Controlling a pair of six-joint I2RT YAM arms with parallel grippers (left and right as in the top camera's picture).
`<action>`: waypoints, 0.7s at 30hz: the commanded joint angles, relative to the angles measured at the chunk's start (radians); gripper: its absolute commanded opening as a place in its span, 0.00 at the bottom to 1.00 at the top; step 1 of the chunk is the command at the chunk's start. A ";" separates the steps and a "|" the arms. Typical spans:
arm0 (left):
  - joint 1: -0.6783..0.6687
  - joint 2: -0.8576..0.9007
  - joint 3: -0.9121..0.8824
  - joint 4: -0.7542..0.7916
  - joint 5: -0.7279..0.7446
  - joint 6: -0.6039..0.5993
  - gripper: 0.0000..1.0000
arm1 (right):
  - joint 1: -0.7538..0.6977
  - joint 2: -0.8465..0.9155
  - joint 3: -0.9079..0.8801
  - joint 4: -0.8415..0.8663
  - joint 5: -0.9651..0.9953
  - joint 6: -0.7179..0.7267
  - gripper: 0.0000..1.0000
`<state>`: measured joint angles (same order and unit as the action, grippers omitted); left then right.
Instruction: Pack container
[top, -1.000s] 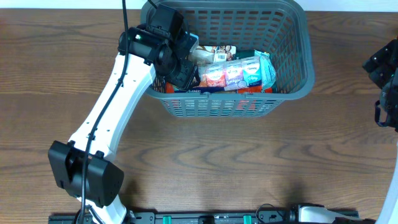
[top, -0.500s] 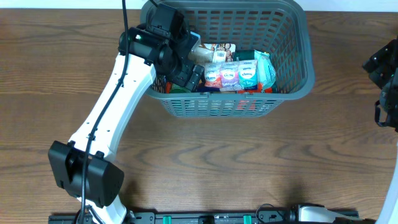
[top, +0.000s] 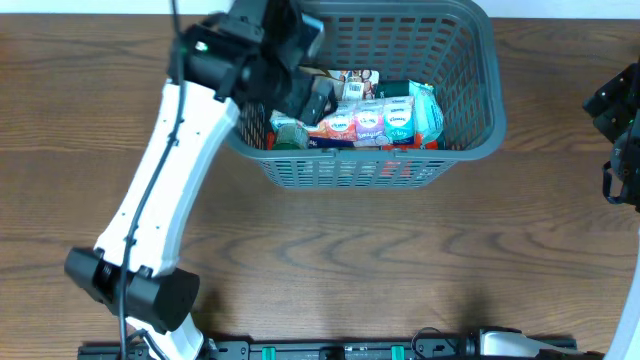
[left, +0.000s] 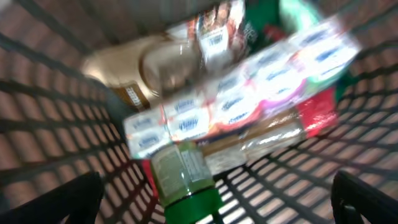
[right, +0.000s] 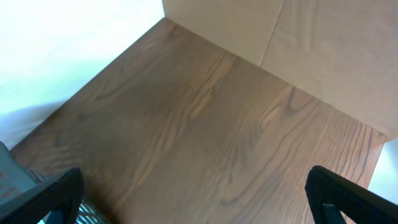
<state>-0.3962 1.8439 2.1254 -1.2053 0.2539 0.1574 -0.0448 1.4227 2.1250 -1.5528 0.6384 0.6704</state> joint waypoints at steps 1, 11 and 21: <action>0.003 -0.029 0.142 -0.050 -0.050 -0.012 0.99 | -0.008 -0.003 0.000 -0.004 0.007 0.013 0.99; 0.139 -0.111 0.336 -0.353 -0.513 -0.381 0.99 | -0.008 -0.003 0.000 -0.004 0.007 0.013 0.99; 0.329 -0.238 0.336 -0.438 -0.513 -0.418 0.99 | -0.008 -0.003 0.000 -0.004 0.007 0.013 0.99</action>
<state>-0.0898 1.6287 2.4447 -1.6073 -0.2333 -0.2291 -0.0448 1.4227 2.1250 -1.5532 0.6384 0.6704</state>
